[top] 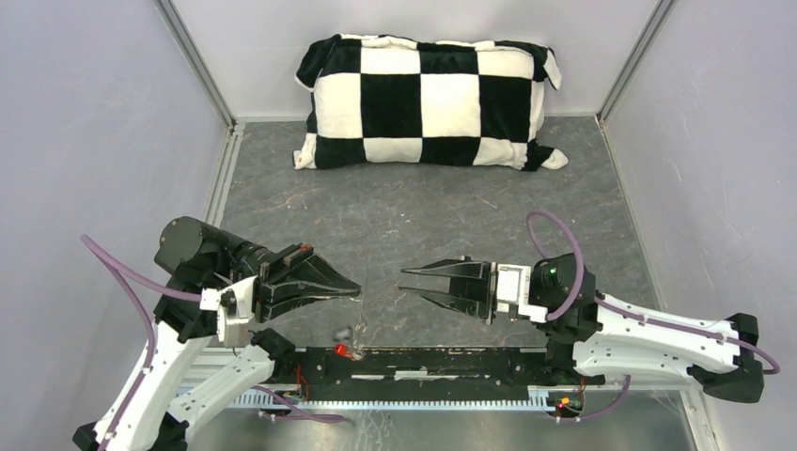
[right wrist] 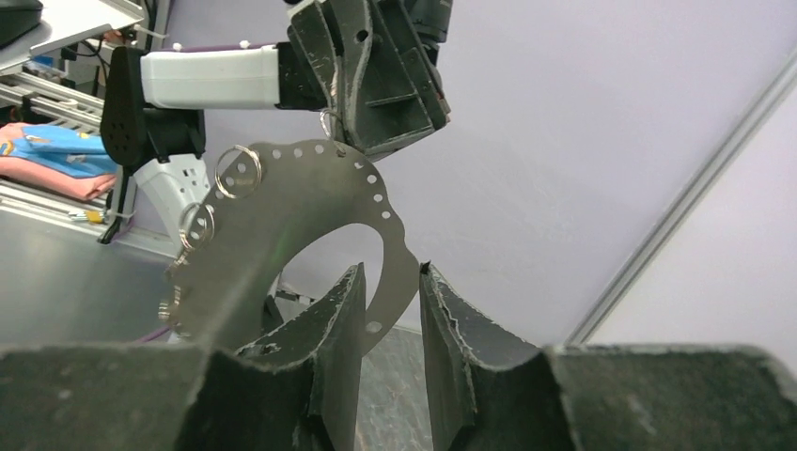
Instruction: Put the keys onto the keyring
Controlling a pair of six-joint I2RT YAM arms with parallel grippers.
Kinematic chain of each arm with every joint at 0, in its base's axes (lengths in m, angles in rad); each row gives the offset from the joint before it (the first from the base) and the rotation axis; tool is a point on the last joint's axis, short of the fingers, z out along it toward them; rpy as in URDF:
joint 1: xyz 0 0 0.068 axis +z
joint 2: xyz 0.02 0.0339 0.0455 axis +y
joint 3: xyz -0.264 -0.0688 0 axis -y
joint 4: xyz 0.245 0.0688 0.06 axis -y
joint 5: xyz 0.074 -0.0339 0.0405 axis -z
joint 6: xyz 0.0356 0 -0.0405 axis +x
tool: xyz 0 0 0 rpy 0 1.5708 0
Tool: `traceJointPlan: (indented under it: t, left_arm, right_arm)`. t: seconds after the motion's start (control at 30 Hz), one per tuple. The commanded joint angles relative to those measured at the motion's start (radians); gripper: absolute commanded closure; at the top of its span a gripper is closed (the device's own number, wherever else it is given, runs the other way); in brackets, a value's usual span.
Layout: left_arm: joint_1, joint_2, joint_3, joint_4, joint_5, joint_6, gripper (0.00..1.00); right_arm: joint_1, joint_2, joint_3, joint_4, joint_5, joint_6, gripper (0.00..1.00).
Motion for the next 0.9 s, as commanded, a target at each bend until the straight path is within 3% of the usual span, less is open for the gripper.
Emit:
traceJointPlan:
  t: [0.0, 0.23, 0.43, 0.87]
  left_arm:
    - [-0.004, 0.010, 0.036, 0.060, 0.027, -0.060, 0.98]
    - [-0.003, 0.000, 0.029, -0.017, -0.083, -0.063, 0.98]
    - [-0.004, 0.017, 0.043, -0.025, -0.179, -0.181, 0.98]
    - [-0.003, 0.029, 0.051, -0.082, -0.174, -0.214, 0.98]
  right_arm:
    - [0.007, 0.032, 0.026, 0.084, -0.058, 0.031, 0.67]
    - [0.007, 0.056, 0.066, 0.061, -0.055, 0.025, 0.67]
    - [0.007, 0.061, 0.079, 0.076, -0.042, 0.025, 0.67]
    - [0.008, 0.141, 0.176, 0.025, -0.073, -0.005, 0.66]
